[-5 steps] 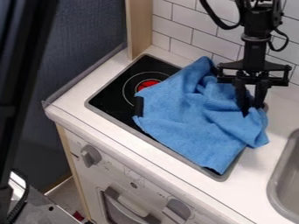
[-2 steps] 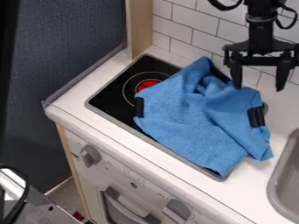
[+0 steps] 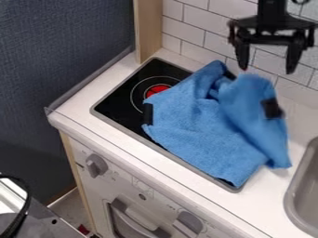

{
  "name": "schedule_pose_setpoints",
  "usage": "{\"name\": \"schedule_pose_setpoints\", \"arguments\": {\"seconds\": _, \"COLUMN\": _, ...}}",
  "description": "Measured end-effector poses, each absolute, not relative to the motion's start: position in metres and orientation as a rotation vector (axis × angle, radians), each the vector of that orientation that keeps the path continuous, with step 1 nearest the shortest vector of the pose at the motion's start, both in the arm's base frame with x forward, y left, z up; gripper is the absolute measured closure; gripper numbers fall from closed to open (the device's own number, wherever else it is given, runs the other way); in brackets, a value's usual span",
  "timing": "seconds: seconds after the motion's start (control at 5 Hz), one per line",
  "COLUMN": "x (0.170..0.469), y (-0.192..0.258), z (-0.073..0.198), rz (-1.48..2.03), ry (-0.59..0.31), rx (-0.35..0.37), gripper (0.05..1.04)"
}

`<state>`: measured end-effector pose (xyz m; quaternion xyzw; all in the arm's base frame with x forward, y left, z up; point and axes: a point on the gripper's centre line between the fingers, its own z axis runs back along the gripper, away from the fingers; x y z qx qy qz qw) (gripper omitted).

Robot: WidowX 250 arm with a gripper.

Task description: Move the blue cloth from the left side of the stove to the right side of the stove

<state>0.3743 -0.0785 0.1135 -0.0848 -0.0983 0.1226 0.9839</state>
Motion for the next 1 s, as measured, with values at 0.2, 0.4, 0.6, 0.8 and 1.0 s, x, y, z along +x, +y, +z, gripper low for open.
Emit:
{"name": "schedule_pose_setpoints", "arguments": {"seconds": 0.2, "x": 0.374, "y": -0.060, "z": 0.125, "rz": 0.291, "ry": -0.226, "rx": -0.132, "gripper": 0.084}}
{"name": "schedule_pose_setpoints", "arguments": {"seconds": 0.4, "x": 0.362, "y": -0.020, "z": 0.114, "rz": 0.499, "ry": -0.160, "rx": -0.076, "gripper": 0.084}}
{"name": "schedule_pose_setpoints", "arguments": {"seconds": 0.6, "x": 0.347, "y": 0.016, "z": 0.101, "rz": 0.596, "ry": -0.103, "rx": -0.031, "gripper": 0.084}}
{"name": "schedule_pose_setpoints", "arguments": {"seconds": 0.8, "x": 0.340, "y": 0.035, "z": 0.101, "rz": 0.617, "ry": -0.077, "rx": 0.027, "gripper": 0.084}}
{"name": "schedule_pose_setpoints", "arguments": {"seconds": 1.0, "x": 0.339, "y": 0.048, "z": 0.094, "rz": 0.635, "ry": -0.074, "rx": 0.035, "gripper": 0.084}}
